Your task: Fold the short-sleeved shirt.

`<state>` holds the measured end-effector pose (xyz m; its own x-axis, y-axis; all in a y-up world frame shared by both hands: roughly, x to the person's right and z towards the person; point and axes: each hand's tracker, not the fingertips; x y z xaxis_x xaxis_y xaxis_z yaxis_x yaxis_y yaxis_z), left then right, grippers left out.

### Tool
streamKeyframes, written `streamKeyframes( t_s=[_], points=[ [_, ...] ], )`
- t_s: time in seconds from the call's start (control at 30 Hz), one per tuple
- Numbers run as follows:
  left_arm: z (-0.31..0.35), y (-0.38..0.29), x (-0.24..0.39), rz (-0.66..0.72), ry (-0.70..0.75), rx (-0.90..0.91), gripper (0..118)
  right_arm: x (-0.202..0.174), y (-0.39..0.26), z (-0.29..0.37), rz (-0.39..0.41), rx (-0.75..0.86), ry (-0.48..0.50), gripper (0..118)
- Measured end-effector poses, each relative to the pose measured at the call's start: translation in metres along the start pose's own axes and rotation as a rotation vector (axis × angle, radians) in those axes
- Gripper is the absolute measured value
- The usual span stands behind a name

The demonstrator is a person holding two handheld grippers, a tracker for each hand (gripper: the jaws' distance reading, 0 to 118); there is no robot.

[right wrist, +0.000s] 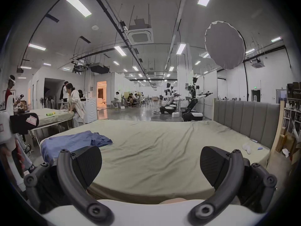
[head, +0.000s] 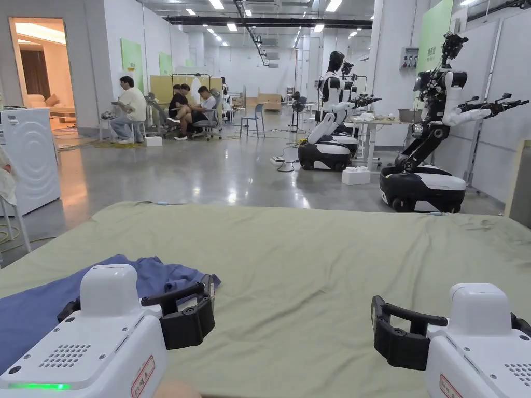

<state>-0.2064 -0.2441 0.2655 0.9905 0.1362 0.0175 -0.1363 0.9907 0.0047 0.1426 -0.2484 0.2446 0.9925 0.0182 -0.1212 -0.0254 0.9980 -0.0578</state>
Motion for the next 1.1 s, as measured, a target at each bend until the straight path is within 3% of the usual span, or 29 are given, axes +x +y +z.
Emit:
streamKeyframes(
  t_s=[0.33,0.63,0.87,0.93,1.0,1.03,1.07,1.1],
  points=[
    [-0.003,0.004,0.003,-0.011,0.019,-0.004,118,0.006,0.003,-0.001,-0.080,0.013,0.009,118],
    [-0.006,0.002,0.014,-0.041,0.004,-0.005,118,0.004,0.004,-0.006,-0.087,-0.001,-0.014,118],
    [-0.009,0.007,0.016,-0.063,-0.013,-0.002,118,0.001,0.004,-0.012,-0.043,-0.021,-0.031,118],
    [-0.006,0.009,0.018,-0.072,-0.025,0.009,112,0.000,0.003,-0.011,-0.030,-0.013,-0.040,117],
    [-0.003,0.010,0.022,-0.102,-0.007,0.050,94,0.001,0.003,-0.006,-0.054,0.027,0.017,112],
    [-0.005,0.010,0.026,-0.132,0.044,0.056,24,0.001,0.003,-0.005,-0.050,0.043,0.024,66],
    [-0.005,0.009,0.026,-0.113,0.096,0.098,0,-0.001,0.003,-0.009,-0.026,0.028,-0.055,4],
    [-0.006,0.010,0.023,-0.097,0.032,0.067,0,0.001,0.000,-0.008,-0.047,0.052,-0.073,3]
  ],
)
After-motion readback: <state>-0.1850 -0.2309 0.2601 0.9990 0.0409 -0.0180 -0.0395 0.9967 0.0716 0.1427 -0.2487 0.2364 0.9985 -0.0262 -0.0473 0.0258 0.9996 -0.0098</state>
